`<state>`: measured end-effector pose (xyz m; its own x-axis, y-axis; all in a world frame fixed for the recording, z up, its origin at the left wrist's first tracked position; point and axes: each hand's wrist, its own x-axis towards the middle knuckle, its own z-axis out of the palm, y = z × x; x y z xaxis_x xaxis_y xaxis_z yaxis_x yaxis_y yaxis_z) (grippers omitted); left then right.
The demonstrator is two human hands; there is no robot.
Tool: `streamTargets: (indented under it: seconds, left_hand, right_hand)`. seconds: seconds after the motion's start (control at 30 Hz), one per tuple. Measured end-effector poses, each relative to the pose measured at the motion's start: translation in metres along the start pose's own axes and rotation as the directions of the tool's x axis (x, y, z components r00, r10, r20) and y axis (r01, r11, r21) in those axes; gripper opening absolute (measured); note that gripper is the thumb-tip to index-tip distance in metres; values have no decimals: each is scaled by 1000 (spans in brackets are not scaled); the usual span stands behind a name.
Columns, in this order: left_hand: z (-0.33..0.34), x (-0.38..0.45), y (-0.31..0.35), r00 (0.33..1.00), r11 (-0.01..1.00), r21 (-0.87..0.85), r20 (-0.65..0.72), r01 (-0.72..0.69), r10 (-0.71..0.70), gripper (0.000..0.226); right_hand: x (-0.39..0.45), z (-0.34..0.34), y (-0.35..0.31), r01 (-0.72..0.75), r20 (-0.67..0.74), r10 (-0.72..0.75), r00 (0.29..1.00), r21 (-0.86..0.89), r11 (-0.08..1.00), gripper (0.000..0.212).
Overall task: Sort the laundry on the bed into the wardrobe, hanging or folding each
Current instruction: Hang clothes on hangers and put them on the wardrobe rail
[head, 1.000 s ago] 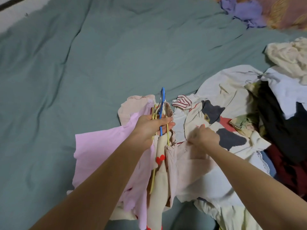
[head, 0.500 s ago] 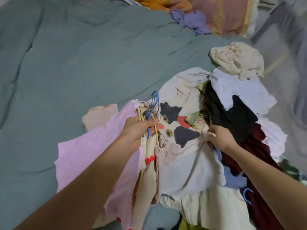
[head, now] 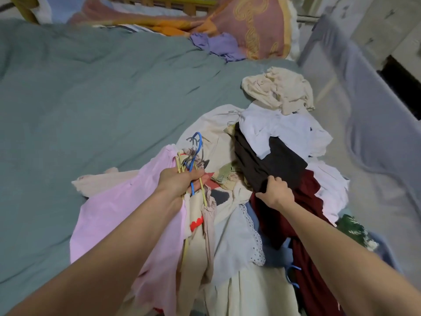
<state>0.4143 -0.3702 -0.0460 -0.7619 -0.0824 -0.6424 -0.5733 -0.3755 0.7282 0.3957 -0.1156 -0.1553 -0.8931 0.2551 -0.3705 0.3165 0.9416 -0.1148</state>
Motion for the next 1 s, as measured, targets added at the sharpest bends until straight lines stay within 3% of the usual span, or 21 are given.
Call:
streamTargets:
  seconds: [0.07,0.13,0.2,0.27,0.4,0.6,0.8,1.0]
  left_hand:
    - [4,2,-2,1000,1000,6,-3,1,-1,29]
    - [5,3,-3,1000,1000,11,-5,8,-8,30]
    - [4,3,-2,1000,1000,15,-9,13,-13,30]
    - [4,1,0,1000,1000,13,-13,16,-16,31]
    - [3,-10,4,1000,1000,14,-23,17,-17,30]
    - [2,-43,16,1000,1000,16,-1,19,-19,29]
    - [22,-94,31,996,1000,-5,79,-31,31,25]
    - [45,-147,24,982,999,4,181,-46,45,10]
  right_hand:
    - [6,11,-2,11,-11,-12,1000,-54,998,47]
    - [12,17,-4,66,-107,-69,992,-30,997,23]
    - [14,18,-3,180,-235,-135,963,179,967,6]
    - [7,9,-3,285,-303,-162,939,419,862,16]
    - [-12,-31,-1,235,-330,2,944,677,698,14]
    - [-52,-93,25,180,-281,7,960,633,753,16]
    - [-129,-143,60,196,-282,-5,959,650,734,17]
    - [-232,-135,89,141,-142,-66,988,621,771,21]
